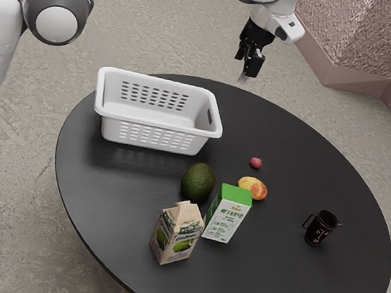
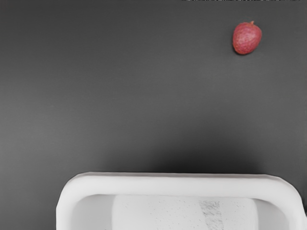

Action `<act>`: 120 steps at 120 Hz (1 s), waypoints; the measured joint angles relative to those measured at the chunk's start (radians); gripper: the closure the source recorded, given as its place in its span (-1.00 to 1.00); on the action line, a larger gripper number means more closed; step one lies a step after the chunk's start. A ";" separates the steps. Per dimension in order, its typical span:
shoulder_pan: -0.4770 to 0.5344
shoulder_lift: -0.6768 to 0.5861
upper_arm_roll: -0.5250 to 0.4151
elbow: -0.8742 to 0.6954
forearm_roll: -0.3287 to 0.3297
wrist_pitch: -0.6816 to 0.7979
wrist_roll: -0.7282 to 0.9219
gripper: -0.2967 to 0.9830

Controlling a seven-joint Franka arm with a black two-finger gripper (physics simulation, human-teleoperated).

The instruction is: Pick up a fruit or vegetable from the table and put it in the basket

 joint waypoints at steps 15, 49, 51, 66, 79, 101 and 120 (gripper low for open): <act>-0.021 -0.011 -0.004 0.005 -0.019 0.001 -0.008 -0.54; -0.209 0.025 -0.011 -0.021 -0.060 0.025 -0.032 -0.54; -0.213 0.025 -0.011 -0.020 -0.061 0.026 -0.033 -0.54; -0.241 0.027 -0.009 -0.013 -0.062 0.042 -0.047 -0.53; -0.231 0.038 -0.005 -0.055 -0.022 0.141 -0.014 -0.53; -0.171 0.113 -0.010 -0.126 -0.049 0.281 0.110 -0.54; -0.176 0.146 -0.035 -0.135 -0.117 0.368 0.242 -0.53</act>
